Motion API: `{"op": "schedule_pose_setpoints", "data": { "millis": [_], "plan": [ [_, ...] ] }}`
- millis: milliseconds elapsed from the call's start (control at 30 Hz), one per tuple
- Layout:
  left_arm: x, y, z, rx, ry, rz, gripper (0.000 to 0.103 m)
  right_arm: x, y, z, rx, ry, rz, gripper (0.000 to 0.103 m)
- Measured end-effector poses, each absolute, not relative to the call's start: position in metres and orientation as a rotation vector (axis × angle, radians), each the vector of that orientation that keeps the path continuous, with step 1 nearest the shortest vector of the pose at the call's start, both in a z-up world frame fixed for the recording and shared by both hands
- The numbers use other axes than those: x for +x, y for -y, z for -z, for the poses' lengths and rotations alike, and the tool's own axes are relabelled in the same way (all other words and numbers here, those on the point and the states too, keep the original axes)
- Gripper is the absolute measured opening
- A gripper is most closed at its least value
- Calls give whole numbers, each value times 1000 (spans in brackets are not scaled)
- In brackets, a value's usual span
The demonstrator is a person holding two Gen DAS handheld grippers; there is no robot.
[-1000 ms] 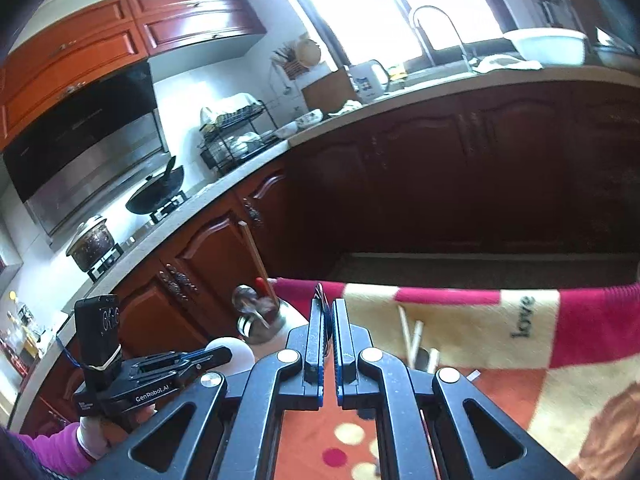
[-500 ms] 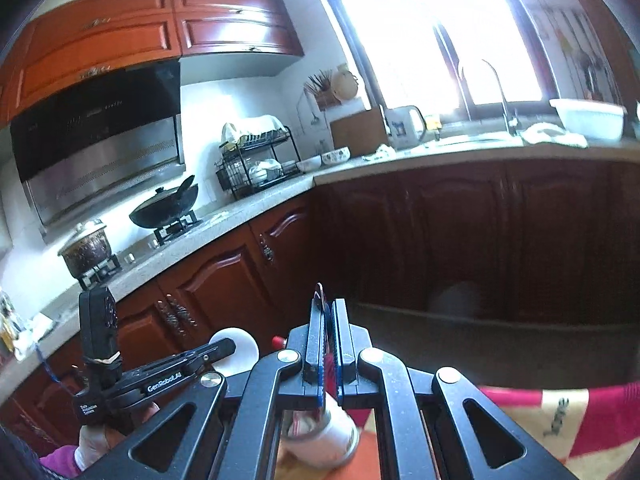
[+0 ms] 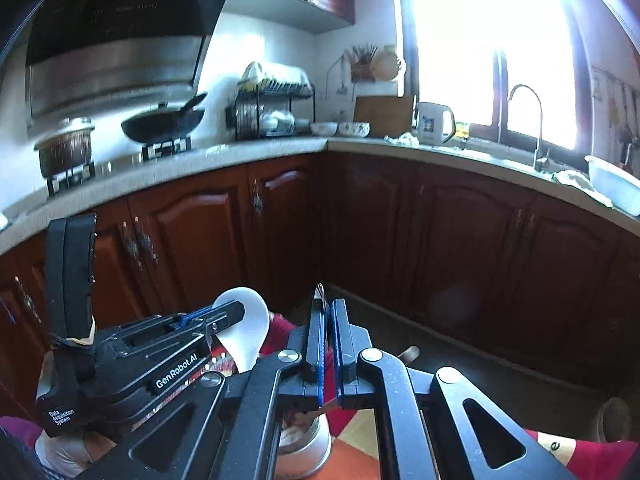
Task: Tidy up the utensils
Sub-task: 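Open both grippers over the jar to drop the white spoon and utensil inside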
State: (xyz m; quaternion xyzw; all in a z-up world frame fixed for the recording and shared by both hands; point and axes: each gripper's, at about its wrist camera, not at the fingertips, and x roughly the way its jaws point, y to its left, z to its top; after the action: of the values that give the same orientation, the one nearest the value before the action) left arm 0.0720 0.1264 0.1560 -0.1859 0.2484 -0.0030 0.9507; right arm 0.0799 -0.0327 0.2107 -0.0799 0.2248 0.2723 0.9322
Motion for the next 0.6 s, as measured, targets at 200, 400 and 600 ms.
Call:
{"op": "schedule_pose_setpoints", "data": {
  "millis": [200, 400, 600],
  "plan": [
    [61, -128, -155, -368, -501, 9, 3, 81, 28, -184, -191, -525, -576, 3],
    [53, -118, -147, -341, -539, 29, 3, 79, 30, -163, -182, -585, -598, 3],
    [46, -119, -148, -341, -556, 26, 12, 77, 53, -171, -62, -633, -637, 35]
  ]
}}
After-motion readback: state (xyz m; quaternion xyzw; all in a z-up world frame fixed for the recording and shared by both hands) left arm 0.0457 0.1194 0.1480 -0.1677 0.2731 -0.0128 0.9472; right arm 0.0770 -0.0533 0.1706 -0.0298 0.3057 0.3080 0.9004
